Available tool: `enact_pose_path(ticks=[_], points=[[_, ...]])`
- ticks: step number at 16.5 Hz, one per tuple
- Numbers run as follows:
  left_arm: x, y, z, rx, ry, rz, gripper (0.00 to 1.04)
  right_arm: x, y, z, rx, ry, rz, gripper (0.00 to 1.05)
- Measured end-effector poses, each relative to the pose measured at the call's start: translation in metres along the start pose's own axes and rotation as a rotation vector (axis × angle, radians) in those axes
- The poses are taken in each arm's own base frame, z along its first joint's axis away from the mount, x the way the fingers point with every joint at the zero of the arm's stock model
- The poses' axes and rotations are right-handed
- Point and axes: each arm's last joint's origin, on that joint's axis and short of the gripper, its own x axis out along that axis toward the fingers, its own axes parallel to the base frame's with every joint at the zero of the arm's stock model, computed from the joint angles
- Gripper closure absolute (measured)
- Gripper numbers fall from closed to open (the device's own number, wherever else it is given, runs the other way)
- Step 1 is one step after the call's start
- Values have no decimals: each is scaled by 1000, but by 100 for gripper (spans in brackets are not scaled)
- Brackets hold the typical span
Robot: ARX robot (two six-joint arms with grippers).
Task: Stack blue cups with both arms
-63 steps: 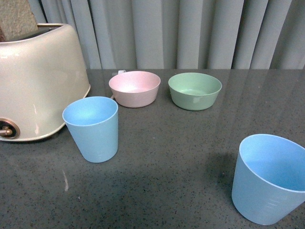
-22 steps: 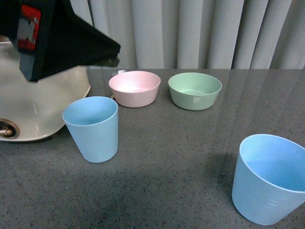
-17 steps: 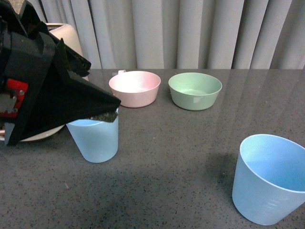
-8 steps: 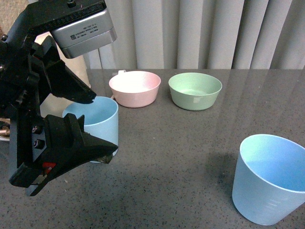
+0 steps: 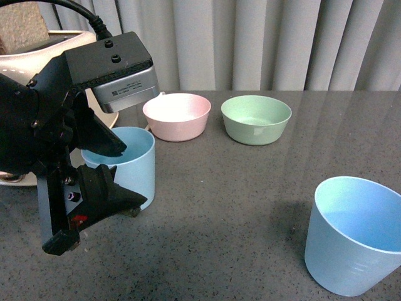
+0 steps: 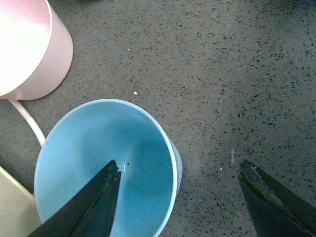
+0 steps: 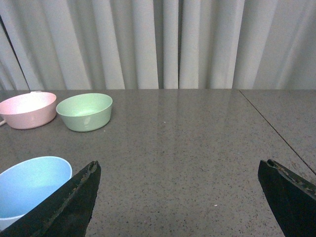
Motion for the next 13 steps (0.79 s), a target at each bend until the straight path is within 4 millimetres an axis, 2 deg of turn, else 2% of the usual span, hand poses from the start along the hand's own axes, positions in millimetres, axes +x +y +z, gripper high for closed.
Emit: enact_pose_path(ticks=[2,3,9,10,12,13], points=[[0,1,2,-8,-9,-9,56,0,0,0,0,0,0,7],[-1,1,3,-8,-12,-7,65,0,0,0,0,0,0,7],[-1,2,4,-9,-12,-11,78,0,0,0,0,0,0,7],[0,1,4,-9,-12,-14,83,0,0,0,0,0,0,7],[0,1,6,-15,-16,-20,103,0,0,0,0,0,0,7],[0,1,8,-19,-22,-25,103,0,0,0,0,0,0,7]])
